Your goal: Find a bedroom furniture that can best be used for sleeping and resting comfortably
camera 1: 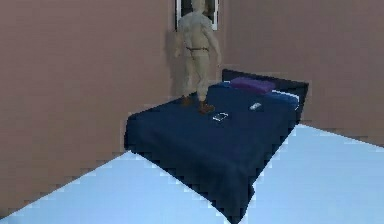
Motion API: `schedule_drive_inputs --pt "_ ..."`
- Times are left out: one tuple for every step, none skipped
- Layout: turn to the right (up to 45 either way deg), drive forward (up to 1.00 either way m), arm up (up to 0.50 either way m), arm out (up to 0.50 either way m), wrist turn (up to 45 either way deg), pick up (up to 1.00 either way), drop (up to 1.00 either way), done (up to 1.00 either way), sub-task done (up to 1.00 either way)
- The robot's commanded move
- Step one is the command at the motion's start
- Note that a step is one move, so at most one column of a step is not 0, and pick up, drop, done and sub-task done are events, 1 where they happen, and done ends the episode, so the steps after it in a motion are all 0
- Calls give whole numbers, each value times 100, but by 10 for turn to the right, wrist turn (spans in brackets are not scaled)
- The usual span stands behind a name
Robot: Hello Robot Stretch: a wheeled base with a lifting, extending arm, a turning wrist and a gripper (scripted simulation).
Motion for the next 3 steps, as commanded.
schedule_drive_inputs --pt "0 5 0 0 0 0 0 0 0" --pt "90 0 0 0 0 0 0 0 0" --pt "0 0 0 0 0 0 0 100 0"
